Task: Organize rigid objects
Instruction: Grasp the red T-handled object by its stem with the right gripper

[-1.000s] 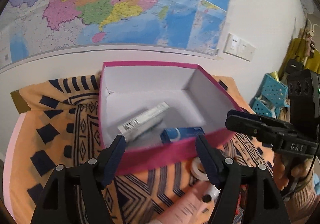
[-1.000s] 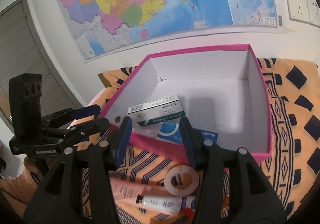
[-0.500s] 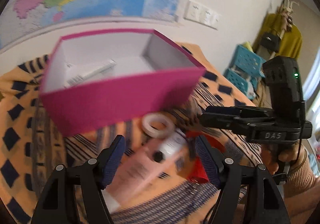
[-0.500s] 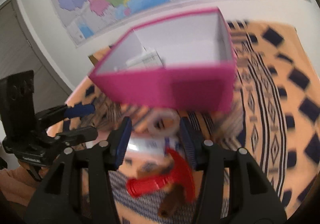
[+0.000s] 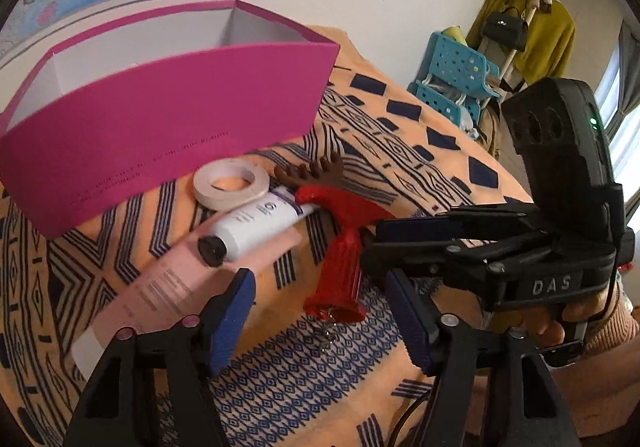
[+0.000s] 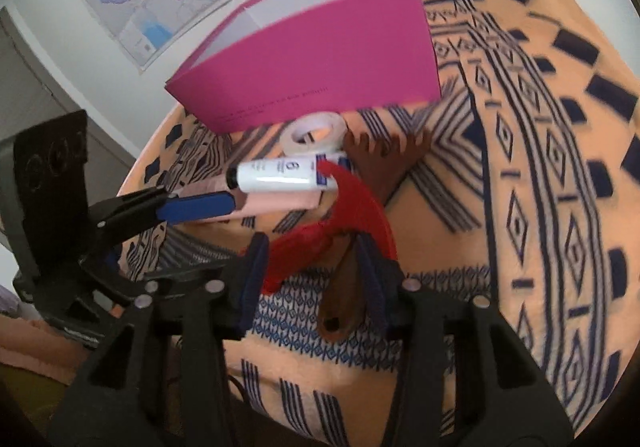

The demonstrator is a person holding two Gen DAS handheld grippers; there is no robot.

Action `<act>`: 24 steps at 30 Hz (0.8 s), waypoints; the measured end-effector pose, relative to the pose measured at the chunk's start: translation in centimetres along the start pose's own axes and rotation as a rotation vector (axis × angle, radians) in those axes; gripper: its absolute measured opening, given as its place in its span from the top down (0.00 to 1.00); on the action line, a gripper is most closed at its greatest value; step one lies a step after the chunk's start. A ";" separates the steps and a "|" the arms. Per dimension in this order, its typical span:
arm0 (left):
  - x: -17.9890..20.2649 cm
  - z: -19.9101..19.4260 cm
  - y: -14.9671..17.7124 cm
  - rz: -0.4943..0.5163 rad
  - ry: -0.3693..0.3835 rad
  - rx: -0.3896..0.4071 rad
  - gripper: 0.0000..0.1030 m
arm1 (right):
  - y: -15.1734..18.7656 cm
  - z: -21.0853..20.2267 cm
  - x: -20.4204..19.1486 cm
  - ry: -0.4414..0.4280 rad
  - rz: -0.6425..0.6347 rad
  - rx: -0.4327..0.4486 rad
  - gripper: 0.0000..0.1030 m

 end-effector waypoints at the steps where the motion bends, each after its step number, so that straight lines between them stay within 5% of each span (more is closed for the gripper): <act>1: -0.1 0.0 0.1 -0.002 0.011 -0.004 0.37 | 0.1 0.2 0.2 -0.013 0.014 -0.003 0.54; 20: 1.2 3.6 -0.5 0.038 0.049 -0.070 0.62 | -2.3 2.9 -0.2 -0.069 0.111 -0.007 0.55; 24: 1.1 3.7 -0.7 0.034 0.059 -0.069 0.63 | -2.3 3.2 0.5 -0.079 0.142 -0.008 0.72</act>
Point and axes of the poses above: each gripper's, at about its wrist camera, not at the fingertips, and z roughly the way its jaws point, x to its right, y to its underside, the point moved 3 cm from there along z, roughly the way its jaws point, and after that the axes turned 9 degrees about -x, right-handed, at the moved point
